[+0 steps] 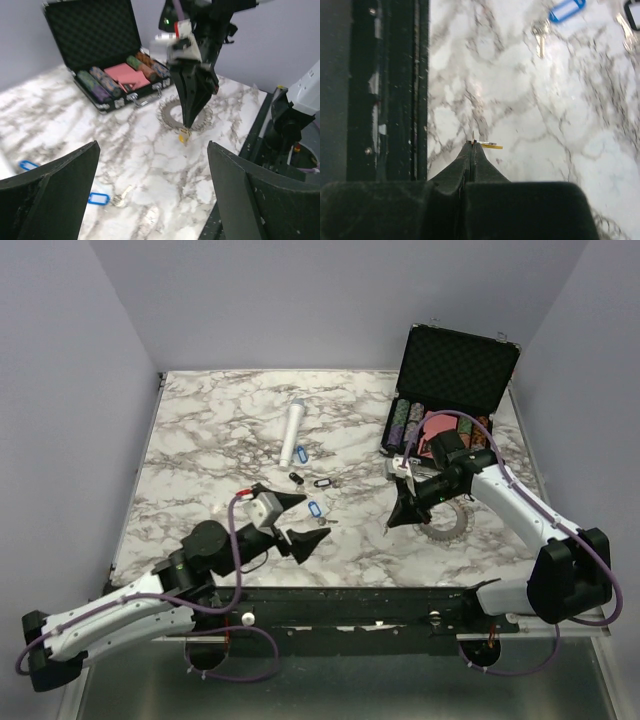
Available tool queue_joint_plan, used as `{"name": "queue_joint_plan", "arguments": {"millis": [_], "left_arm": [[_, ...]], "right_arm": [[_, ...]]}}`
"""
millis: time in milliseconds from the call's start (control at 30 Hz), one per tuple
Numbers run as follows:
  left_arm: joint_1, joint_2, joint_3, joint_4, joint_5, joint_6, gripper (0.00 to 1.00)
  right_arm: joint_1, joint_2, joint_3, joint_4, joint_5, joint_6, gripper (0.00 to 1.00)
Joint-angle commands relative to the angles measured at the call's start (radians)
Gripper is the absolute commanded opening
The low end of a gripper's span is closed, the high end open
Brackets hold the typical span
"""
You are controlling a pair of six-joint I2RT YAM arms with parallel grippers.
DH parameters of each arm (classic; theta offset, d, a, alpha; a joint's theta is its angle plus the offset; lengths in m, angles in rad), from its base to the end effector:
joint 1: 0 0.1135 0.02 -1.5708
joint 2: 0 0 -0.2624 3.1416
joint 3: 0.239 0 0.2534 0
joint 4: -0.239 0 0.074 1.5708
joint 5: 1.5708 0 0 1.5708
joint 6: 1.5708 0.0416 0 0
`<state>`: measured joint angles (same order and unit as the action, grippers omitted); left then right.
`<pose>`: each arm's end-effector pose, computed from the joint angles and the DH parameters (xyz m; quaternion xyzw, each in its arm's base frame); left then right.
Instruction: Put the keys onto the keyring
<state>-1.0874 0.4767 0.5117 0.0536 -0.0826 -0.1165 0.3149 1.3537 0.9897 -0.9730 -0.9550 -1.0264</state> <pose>0.0708 -0.1275 0.3127 0.2878 0.6108 -0.3944 0.6233 0.2154 0.1059 0.2428 -0.5902 0.6577 0.3918 0.2561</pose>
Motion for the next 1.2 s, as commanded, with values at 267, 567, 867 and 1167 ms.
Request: {"name": "queue_joint_plan", "arguments": {"millis": [267,567,867,1167], "left_arm": [[0.014,-0.191,0.001,-0.353,-0.081,0.195,0.99],[0.023,-0.191,0.007,-0.365,-0.062,0.204,0.99],[0.035,-0.196,0.005,-0.363,-0.052,0.209,0.99],[0.043,-0.193,0.004,-0.360,-0.051,0.213,0.99]], "right_arm": [[-0.014,0.053,-0.046,0.145,0.441,0.238,0.00],[-0.014,0.208,0.047,0.174,0.430,0.299,0.00],[0.036,0.352,0.128,0.223,0.420,0.328,0.00],[0.089,0.450,0.190,0.226,0.397,0.339,0.00]]}}
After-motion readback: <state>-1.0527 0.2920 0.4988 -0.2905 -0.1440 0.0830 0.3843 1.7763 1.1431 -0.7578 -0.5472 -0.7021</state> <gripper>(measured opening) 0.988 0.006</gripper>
